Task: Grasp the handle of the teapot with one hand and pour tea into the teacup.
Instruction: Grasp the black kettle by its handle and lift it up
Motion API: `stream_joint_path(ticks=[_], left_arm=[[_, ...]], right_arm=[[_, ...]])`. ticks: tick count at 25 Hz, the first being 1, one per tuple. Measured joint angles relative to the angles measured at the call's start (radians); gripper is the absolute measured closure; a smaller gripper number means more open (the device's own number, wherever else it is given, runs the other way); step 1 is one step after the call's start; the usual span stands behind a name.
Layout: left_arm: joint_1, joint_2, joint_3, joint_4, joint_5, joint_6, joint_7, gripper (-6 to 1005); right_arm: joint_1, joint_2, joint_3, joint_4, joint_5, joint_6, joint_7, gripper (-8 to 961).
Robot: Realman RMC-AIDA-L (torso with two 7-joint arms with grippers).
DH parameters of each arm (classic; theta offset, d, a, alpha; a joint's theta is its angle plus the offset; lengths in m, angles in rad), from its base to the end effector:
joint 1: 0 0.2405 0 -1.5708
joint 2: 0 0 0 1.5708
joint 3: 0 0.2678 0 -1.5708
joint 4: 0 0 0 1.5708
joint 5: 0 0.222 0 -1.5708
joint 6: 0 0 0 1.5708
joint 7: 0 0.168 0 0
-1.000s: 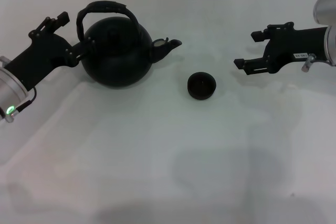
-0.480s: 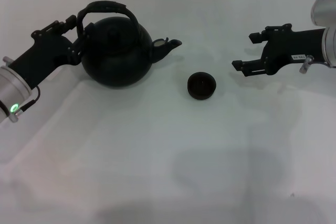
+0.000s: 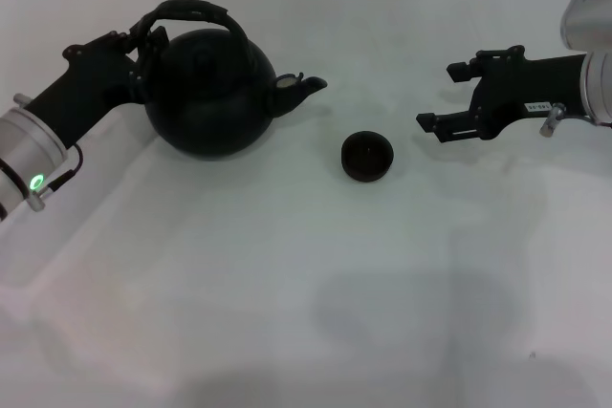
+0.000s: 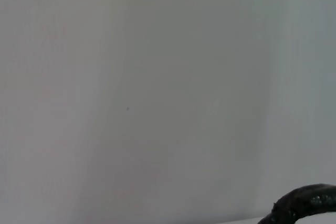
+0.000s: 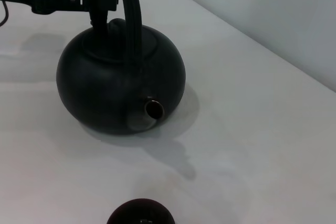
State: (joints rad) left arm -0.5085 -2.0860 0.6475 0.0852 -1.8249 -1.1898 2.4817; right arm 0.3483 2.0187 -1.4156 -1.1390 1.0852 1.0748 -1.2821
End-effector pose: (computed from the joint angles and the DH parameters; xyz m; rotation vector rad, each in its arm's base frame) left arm -0.3218 0.3609 -0.0648 -2.0464 -0.6710 -0.8068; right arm 0.2603 0.3739 -0.0395 -2.6494 0.5233 0.0338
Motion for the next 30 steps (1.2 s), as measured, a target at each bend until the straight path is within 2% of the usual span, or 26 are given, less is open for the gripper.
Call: stream_joint_path(ticks=[1, 16, 20, 23, 25, 29, 30], left_arm=[[-0.001, 0.0, 0.0, 0.0, -0.002, 0.002, 0.0, 789], [-0.018, 0.002, 0.002, -0.022, -0.049, 0.009, -0.014, 853], [-0.036, 0.007, 0.006, -0.006, -0.044, 0.025, -0.05, 854], [-0.042, 0.008, 0.016, 0.057, -0.017, 0.063, -0.129, 855], [-0.042, 0.008, 0.044, 0.13, 0.014, 0.105, -0.22, 855], [-0.03, 0.004, 0.189, 0.279, 0.029, 0.198, -0.371, 855], [-0.021, 0.004, 0.251, 0.333, 0.028, 0.237, -0.42, 855]], right_arm=[[0.0, 0.0, 0.0, 0.0, 0.0, 0.0, 0.0, 111], [-0.001, 0.0, 0.0, 0.015, 0.001, -0.002, -0.001, 112], [-0.001, 0.0, 0.0, 0.023, 0.015, -0.009, -0.009, 112], [-0.003, -0.001, 0.0, 0.025, 0.024, -0.014, -0.015, 112], [-0.002, 0.0, 0.0, 0.025, 0.026, -0.021, -0.015, 112], [-0.002, 0.0, 0.0, 0.032, 0.05, -0.036, -0.033, 113], [-0.001, 0.0, 0.0, 0.035, 0.059, -0.039, -0.041, 113]])
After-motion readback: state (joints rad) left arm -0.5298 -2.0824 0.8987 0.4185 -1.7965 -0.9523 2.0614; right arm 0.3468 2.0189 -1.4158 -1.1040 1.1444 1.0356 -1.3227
